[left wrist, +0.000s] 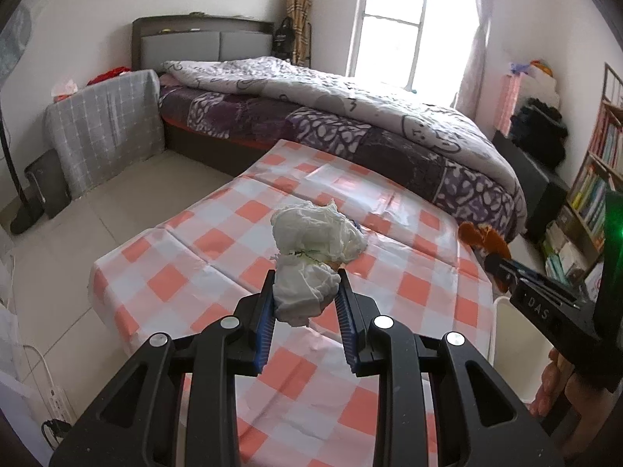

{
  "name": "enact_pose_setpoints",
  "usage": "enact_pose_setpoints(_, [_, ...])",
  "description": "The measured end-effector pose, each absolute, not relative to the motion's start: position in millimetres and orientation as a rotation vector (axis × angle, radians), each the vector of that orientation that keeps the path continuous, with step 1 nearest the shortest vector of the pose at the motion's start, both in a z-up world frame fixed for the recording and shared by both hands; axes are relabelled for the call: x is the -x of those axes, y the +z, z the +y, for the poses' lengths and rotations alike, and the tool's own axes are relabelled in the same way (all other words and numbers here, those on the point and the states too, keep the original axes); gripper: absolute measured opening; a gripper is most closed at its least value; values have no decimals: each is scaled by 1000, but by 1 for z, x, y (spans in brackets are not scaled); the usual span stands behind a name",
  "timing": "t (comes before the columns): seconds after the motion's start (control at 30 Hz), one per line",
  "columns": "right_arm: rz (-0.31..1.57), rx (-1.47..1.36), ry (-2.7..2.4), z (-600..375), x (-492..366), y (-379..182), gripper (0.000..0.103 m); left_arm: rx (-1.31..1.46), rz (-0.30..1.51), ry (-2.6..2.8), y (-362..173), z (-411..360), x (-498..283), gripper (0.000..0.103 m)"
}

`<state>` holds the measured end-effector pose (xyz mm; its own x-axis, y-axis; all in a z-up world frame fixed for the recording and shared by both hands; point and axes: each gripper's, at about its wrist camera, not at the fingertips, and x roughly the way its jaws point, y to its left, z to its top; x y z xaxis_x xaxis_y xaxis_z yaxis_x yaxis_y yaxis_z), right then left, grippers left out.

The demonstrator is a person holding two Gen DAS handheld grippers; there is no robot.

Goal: Collect trash
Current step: 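Carry the orange wrapper to the bin and release it with the right tool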

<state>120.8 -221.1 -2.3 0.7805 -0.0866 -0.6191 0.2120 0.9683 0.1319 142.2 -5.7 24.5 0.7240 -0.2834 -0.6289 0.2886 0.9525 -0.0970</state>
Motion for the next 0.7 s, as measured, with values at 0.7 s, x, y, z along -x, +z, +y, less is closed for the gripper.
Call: enact_pose_setpoints(0.7, [714, -334, -350, -334, -68, -3, 17, -137, 683, -451, 19, -109, -118, 29])
